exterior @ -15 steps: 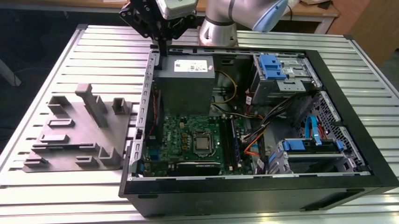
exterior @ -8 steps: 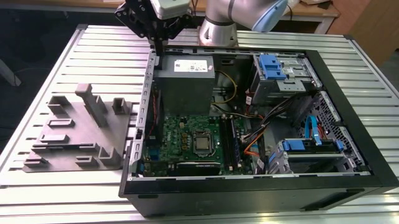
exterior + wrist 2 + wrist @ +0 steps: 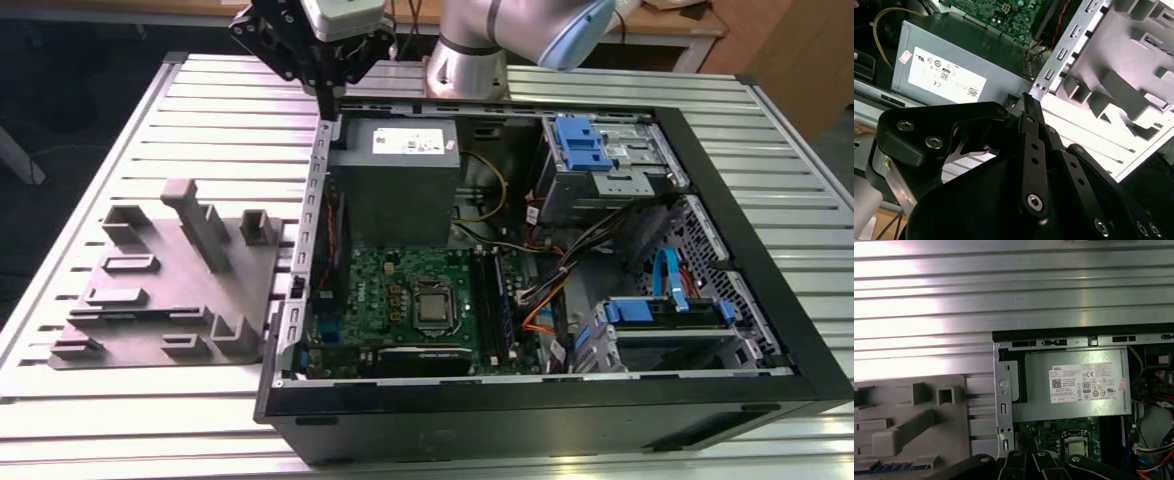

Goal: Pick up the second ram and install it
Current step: 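Reach for the second ram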

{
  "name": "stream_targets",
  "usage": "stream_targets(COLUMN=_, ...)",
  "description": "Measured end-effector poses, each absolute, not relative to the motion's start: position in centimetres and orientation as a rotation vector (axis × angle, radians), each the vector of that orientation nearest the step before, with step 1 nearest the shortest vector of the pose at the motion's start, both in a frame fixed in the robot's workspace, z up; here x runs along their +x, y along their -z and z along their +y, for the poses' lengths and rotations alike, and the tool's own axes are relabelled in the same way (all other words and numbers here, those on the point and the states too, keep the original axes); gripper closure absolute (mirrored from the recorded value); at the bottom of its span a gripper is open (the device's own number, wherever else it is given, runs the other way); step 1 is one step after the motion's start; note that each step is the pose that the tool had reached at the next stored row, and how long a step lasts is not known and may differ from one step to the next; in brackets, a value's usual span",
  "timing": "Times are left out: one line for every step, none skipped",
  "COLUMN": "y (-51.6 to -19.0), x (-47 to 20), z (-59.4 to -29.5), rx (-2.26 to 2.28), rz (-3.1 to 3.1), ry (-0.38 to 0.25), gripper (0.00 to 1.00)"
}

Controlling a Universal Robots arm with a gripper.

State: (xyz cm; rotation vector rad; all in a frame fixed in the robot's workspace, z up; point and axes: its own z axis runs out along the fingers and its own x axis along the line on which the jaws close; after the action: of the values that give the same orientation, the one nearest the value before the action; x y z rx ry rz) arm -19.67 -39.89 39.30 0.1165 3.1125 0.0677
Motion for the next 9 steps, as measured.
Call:
stream_targets(y=-39.3, x=-19.9, z=-39.9, rx=0.117, rz=3.113, ry=-0.068, gripper=0.93)
stream_targets(y=-39.3, x=-20.1, z=-39.9, rx=0.117, rz=3.113, ry=-0.068, gripper=0.93)
stream_targets(y=-39.3, x=-20.3, z=-39.9, rx=0.117, rz=3.113, ry=-0.068, gripper=0.93)
stream_targets(y=-39.3, x=-20.5, z=-39.9, rx=0.117, rz=3.113, ry=-0.068, gripper=0.93)
stream_targets(y=-39.3, x=-20.6, z=-39.9, rx=0.117, rz=3.113, ry=-0.068, gripper=0.93)
stream_targets(y=-39.3, x=-20.9, z=-39.9, rx=0.117, rz=3.113, ry=-0.068, gripper=0.93)
stream_targets(y=-39.3, x=-21.1, z=-39.9, rx=0.117, rz=3.113, ry=-0.068, gripper=0.93)
stream_targets(y=-39.3, x=-21.3, z=-39.9, rx=0.117, rz=3.113, ry=-0.068, gripper=0.93)
stream_targets(y=-39.3, x=-21.5, z=-39.9, rx=0.117, rz=3.113, ry=-0.068, gripper=0.93)
